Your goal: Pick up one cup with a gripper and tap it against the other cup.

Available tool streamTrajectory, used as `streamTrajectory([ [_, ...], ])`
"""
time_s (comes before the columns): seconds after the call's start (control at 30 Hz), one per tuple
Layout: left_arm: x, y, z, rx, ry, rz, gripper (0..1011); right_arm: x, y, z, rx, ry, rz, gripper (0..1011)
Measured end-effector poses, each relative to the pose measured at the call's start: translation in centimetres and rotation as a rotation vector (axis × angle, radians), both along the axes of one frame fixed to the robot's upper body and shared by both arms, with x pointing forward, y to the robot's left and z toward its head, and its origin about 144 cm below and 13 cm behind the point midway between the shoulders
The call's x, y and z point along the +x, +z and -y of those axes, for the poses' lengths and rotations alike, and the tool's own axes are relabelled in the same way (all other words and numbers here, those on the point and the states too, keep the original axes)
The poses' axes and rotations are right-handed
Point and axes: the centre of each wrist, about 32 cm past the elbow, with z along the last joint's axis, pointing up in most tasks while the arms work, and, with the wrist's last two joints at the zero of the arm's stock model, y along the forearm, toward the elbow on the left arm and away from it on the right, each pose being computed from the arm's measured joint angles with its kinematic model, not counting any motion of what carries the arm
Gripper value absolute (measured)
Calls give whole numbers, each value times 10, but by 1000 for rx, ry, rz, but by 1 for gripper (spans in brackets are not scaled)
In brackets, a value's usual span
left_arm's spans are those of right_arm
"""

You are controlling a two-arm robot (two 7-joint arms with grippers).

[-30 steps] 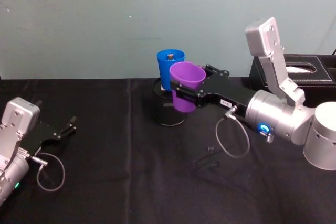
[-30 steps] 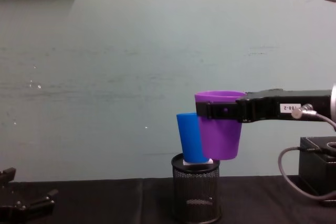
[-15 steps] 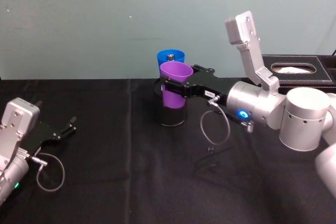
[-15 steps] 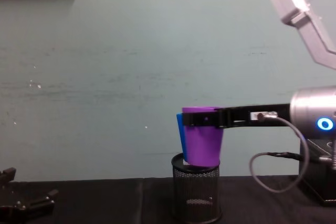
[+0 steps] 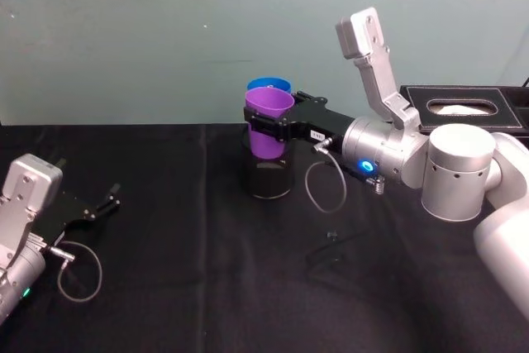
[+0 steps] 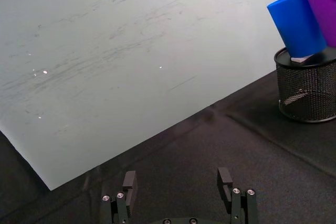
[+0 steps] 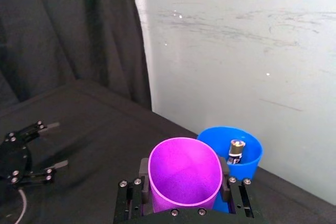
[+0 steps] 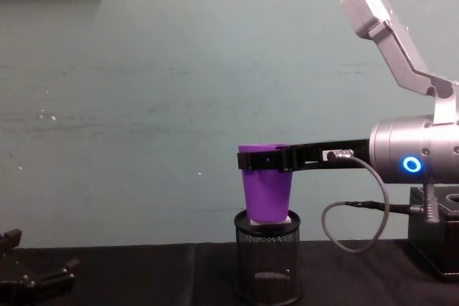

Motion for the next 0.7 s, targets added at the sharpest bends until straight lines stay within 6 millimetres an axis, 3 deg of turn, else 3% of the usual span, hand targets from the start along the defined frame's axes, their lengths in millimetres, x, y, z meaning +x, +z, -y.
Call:
streamTrajectory([
  [0.7, 0, 0, 0, 0, 0, 0, 1000, 19, 9, -7, -4, -62, 25, 734],
])
